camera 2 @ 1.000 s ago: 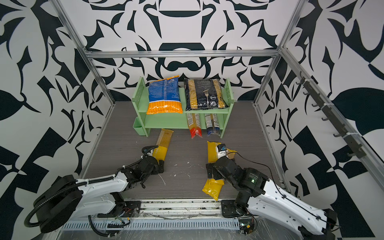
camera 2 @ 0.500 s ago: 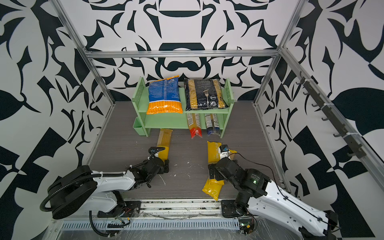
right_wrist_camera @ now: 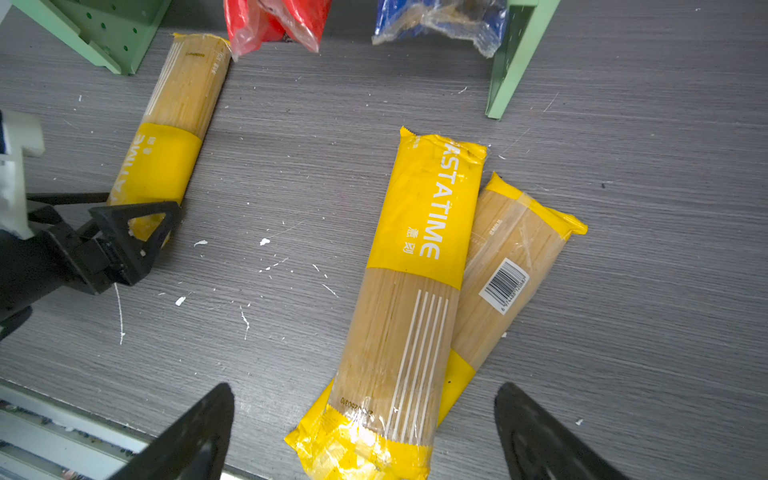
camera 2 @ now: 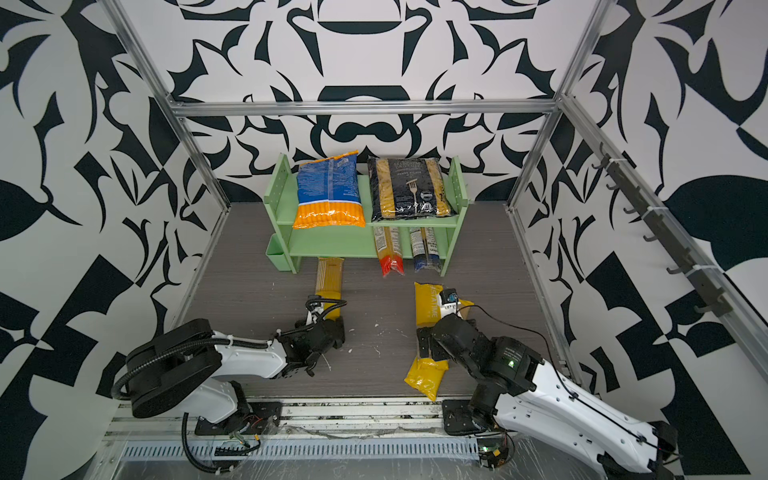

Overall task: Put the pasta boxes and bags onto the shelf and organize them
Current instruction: 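Close the left gripper on the yellow spaghetti pack, then lift the yellow pack with the left gripper and tilt it upright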

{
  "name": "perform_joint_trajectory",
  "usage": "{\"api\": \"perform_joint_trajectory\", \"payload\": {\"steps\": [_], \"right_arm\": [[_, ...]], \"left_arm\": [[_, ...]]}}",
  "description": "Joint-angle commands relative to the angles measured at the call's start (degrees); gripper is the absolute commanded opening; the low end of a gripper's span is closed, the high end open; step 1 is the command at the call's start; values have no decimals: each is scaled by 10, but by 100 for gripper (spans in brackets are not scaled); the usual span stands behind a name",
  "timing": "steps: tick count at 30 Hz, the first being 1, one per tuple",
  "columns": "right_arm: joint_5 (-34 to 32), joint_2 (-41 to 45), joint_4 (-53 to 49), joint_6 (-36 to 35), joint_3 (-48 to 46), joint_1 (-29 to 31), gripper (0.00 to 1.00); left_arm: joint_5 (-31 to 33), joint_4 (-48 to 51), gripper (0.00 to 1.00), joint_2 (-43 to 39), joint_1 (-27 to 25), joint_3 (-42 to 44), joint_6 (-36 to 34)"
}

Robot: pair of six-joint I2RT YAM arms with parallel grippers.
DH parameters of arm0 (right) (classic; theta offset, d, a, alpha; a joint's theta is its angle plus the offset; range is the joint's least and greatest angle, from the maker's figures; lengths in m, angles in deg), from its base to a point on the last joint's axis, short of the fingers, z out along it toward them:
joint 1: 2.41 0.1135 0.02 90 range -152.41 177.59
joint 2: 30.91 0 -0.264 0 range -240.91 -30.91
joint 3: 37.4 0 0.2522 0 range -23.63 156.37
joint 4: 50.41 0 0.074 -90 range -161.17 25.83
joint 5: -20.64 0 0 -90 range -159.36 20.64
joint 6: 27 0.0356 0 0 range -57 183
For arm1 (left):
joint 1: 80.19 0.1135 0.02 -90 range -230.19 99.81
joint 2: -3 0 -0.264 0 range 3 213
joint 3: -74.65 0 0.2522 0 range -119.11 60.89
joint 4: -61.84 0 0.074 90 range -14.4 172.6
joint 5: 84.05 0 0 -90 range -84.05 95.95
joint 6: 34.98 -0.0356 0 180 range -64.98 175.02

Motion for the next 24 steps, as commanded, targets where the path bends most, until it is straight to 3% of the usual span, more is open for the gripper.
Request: {"api": "perform_joint_trajectory", "payload": {"steps": [1, 4, 6, 9, 13, 16, 24], "right_arm": [[-13, -3, -16, -2, 28, -3, 100], [-12, -4, -21, -2, 36, -2, 100], [-11, -7, -25, -5, 42, -3, 100], [-10, -15, -27, -9, 48, -3, 100], [-7, -24, -20, -13, 53, -2, 100], [-4, -28, -8, -14, 53, -2, 100], [11, -33, 30, -14, 41, -3, 100]], "left_arm": [[-121, 67, 81, 64, -16, 27, 83], [-121, 52, 69, 93, -32, 26, 101], [-118, 46, 52, 110, -42, 26, 115], [-112, 41, 39, 123, -54, 26, 130], [-107, 44, 21, 114, -57, 30, 134], [-98, 73, 0, 86, -58, 29, 131], [-78, 165, 0, -27, -57, 22, 101]]}}
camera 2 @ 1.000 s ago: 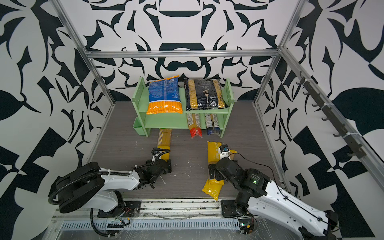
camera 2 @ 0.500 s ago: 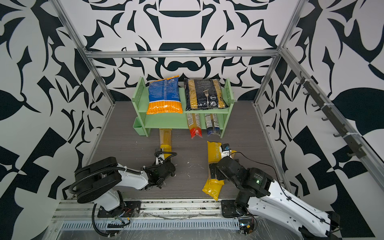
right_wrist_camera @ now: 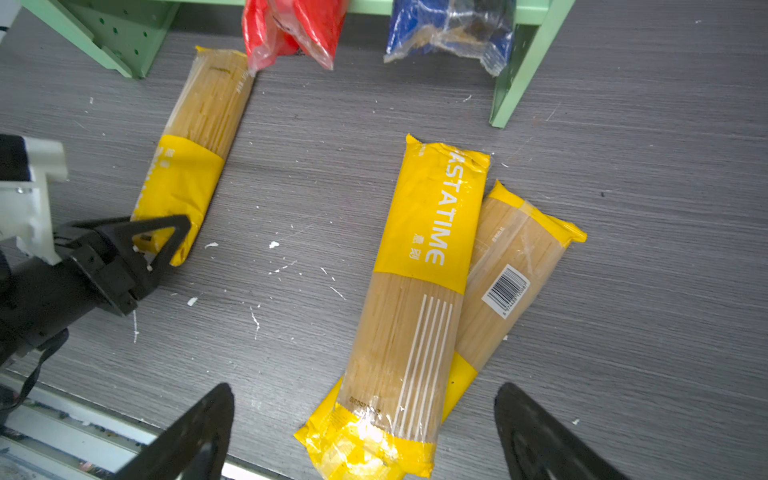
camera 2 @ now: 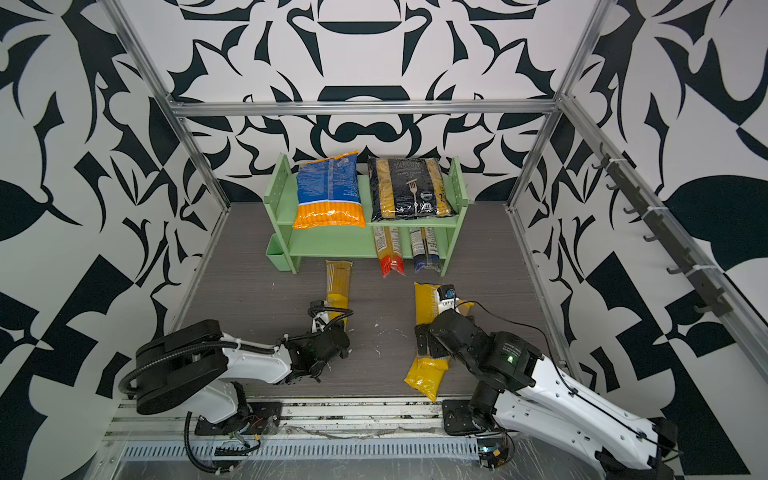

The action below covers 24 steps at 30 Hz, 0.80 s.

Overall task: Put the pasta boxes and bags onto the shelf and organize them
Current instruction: 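Lift the yellow pack with the left gripper and tilt it upright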

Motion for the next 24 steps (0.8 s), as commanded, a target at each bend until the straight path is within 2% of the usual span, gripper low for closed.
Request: {"api": "perform_joint_trajectory", "payload": {"steps": [1, 12, 24], "right_arm": [[4, -7, 34, -11, 8, -3, 100], [18, -44, 92, -36, 4, -3, 100], [26, -90, 130, -56, 17, -3, 100]], "left_arm": [[-74, 173, 0, -31, -6, 24, 2], [-25, 287, 0, -230, -7, 30, -23], [-20, 358, 0, -361, -8, 26, -55]]}}
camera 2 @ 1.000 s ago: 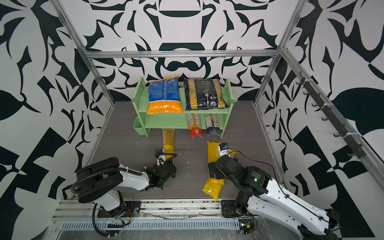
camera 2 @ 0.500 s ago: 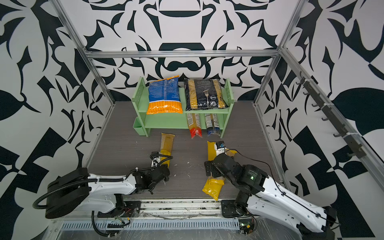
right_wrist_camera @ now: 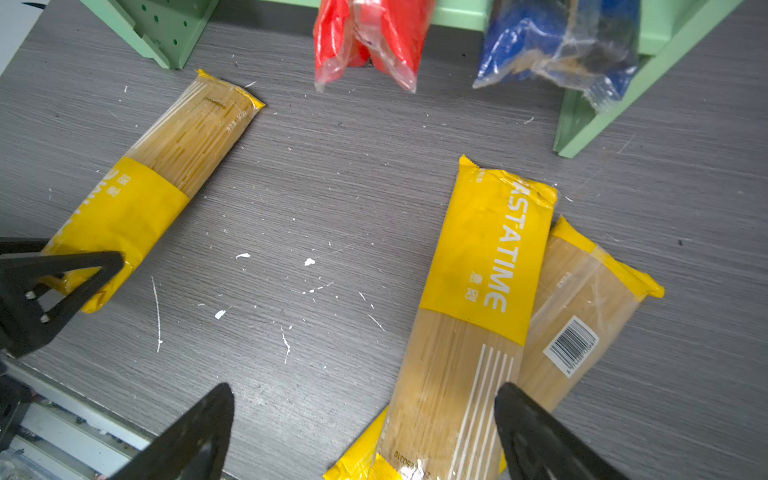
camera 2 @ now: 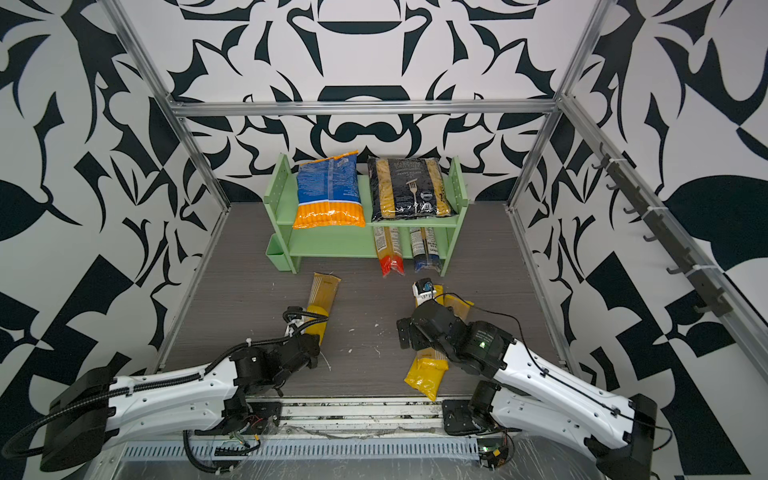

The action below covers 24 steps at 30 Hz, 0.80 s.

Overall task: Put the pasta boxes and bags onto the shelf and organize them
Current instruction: 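Lift the yellow pack with the left gripper and tilt it upright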

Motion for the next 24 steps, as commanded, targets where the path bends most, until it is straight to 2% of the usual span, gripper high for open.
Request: {"api": "perform_joint_trajectory", "payload": {"steps": [1, 9, 24], "right_arm": [[-3, -6, 25, -12, 18, -3, 100], [11, -25, 46, -11, 20, -16, 100], [21, -51, 50, -27, 46, -35, 100]], "left_arm": [[31, 20, 0, -43, -2, -4, -14], [32, 58, 0, -97, -2, -28, -40], [32, 63, 0, -150, -2, -70, -99]]}}
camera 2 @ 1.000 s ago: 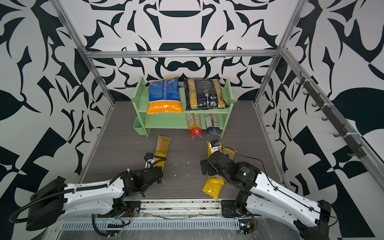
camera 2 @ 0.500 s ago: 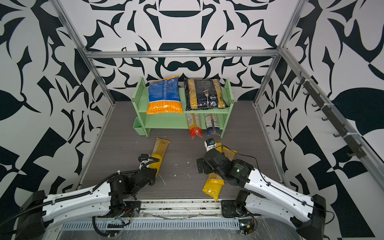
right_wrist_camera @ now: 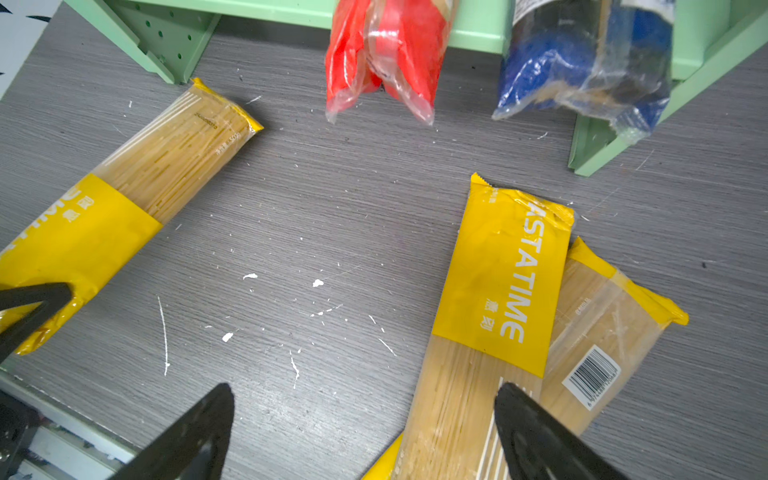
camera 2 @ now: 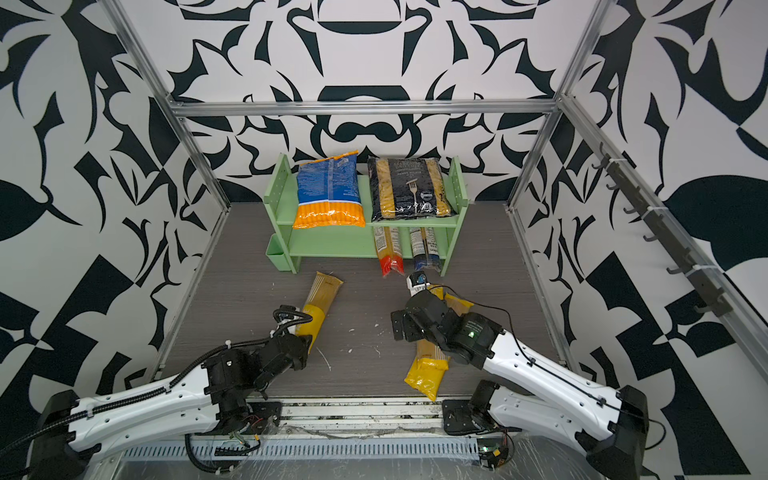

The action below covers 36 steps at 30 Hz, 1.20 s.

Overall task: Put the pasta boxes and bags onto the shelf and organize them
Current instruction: 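Lift the yellow pack with the left gripper and tilt it upright, then carry the yellow pack to the shelf with the left gripper while the right gripper follows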

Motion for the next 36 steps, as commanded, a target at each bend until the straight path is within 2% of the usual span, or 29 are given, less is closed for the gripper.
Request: {"api": "perform_joint_trajectory", "payload": {"steps": [1, 14, 27, 36], "right_arm": [[0, -3, 13, -13, 28, -5, 100], [18, -27, 25, -28, 45, -19, 100], [14, -21, 26, -26, 45, -21, 100], [12, -15, 23, -27, 45, -23, 100]], "left_arm": [[42, -40, 0, -30, -2, -41, -20], [6, 2, 0, -69, -2, -78, -31], [-21, 18, 0, -60, -6, -136, -63], [-17, 21, 0, -56, -6, -182, -91]]}}
